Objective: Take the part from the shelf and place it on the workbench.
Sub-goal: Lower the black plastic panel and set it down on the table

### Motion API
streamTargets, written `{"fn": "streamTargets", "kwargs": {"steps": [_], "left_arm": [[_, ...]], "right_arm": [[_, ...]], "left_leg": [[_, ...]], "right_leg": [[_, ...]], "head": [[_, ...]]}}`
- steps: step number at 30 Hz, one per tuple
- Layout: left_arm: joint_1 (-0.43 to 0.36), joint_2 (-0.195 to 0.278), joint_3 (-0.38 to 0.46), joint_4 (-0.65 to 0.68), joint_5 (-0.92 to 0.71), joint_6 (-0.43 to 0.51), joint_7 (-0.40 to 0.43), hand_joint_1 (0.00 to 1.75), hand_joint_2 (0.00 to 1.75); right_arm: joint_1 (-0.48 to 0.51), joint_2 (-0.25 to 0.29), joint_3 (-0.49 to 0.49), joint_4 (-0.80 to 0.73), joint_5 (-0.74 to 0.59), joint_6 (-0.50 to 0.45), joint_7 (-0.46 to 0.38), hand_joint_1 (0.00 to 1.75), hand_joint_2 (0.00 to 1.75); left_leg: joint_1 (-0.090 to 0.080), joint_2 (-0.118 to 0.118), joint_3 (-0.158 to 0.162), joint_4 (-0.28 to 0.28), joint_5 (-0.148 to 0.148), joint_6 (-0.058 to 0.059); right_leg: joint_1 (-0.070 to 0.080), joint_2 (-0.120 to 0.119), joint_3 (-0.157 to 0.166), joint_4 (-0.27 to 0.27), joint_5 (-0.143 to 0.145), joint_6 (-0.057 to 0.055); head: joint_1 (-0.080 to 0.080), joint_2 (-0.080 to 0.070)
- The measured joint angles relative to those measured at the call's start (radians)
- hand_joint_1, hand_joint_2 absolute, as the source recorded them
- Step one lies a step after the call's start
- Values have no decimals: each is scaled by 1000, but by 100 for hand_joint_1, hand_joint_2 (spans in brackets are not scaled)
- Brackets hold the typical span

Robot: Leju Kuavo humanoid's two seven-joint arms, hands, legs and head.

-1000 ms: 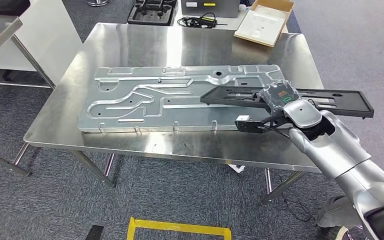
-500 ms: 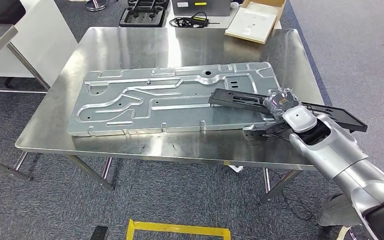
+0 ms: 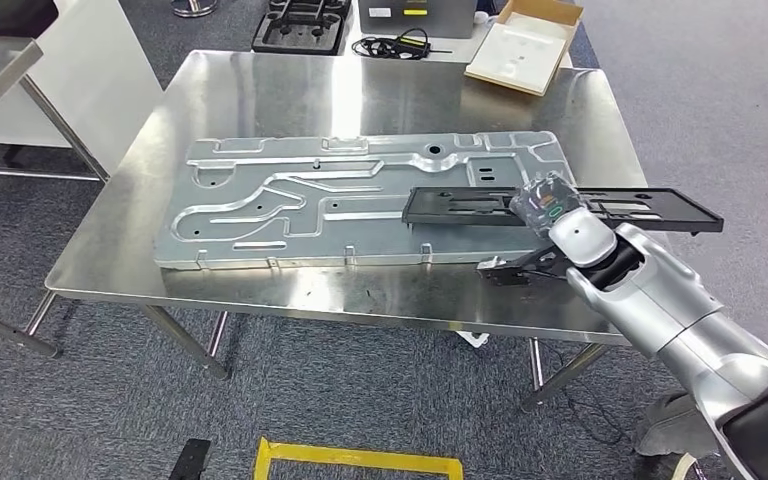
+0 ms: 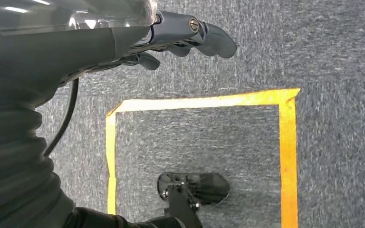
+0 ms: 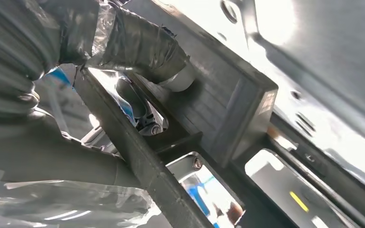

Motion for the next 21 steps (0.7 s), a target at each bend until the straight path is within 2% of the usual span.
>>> {"fn": "streamTargets", "kwargs": {"steps": [1,3,5,8,10,11,13,14,15,16,18,19,21], "left_arm": [[0,-1,0,0,-1,0,0,0,175],[0,-4,-1,0,-3,1,0,0,175],[-3,-5,-2,0,-4,3,1,0,175],[-6,-6,-6,0,-5,6,3,0,175],[-7,-8,-7,0,-5,8,4,0,175],[-8,-9,-7,0,-5,9,4,0,175],[-10,-9,-10,0,-5,11,4,0,175],[-10,-8,-12,0,-5,11,4,0,175],[-9,-8,-14,0,-4,11,4,0,175],[-9,-8,-16,0,-4,11,4,0,175],[-9,-9,-18,0,-5,11,4,0,175],[-11,-8,-19,0,-5,12,4,0,175],[-15,-7,-20,0,-8,16,4,0,175]], "right_arm": [[-1,3,6,0,20,-15,-9,175,175],[-8,11,20,-1,67,-56,-33,175,175],[-17,21,37,-3,111,-105,-60,175,175],[-16,30,61,-4,156,-156,-91,175,175],[-16,35,72,-7,177,-173,-108,175,175],[-17,37,75,-9,185,-178,-115,175,175],[-17,39,84,-10,197,-186,-126,175,175],[-15,39,90,-10,201,-189,-130,175,175],[-12,39,96,-11,205,-192,-133,175,175],[-9,39,100,-13,209,-197,-136,175,175],[-6,39,105,-21,221,-214,-147,175,175],[-6,38,108,-27,226,-227,-156,175,175],[-5,37,117,-39,233,-254,-178,175,175]], "left_leg": [[1,-1,0,4,-2,-1],[3,-4,-2,17,-11,-10],[0,-5,-10,36,-21,-23],[-2,-6,-17,41,-23,-34],[0,-4,-25,62,-39,-43],[2,-4,-40,96,-60,-48],[5,-2,-92,209,-112,-57],[6,-2,-118,260,-128,-58],[6,-2,-133,285,-128,-58],[5,-2,-131,275,-109,-55],[3,-3,-82,167,-45,-42],[-1,-3,-52,108,-23,-33],[-9,-2,-19,40,-12,-20]], "right_leg": [[-2,0,11,-22,21,1],[-5,-1,69,-137,78,3],[-3,1,112,-224,101,-3],[0,2,116,-238,99,-19],[-3,2,117,-240,100,-29],[-5,1,119,-241,100,-33],[-3,1,120,-242,100,-37],[-2,1,120,-242,99,-38],[-1,2,121,-242,99,-39],[1,3,122,-242,99,-40],[3,7,125,-243,98,-40],[6,9,126,-244,98,-39],[4,12,125,-249,102,-33]], "head": [[0,0],[0,0],[-2,0],[-4,0],[-7,0],[-9,0],[-12,0],[-12,0],[-12,0],[-12,0],[-12,0],[-11,0],[-11,0]]}}
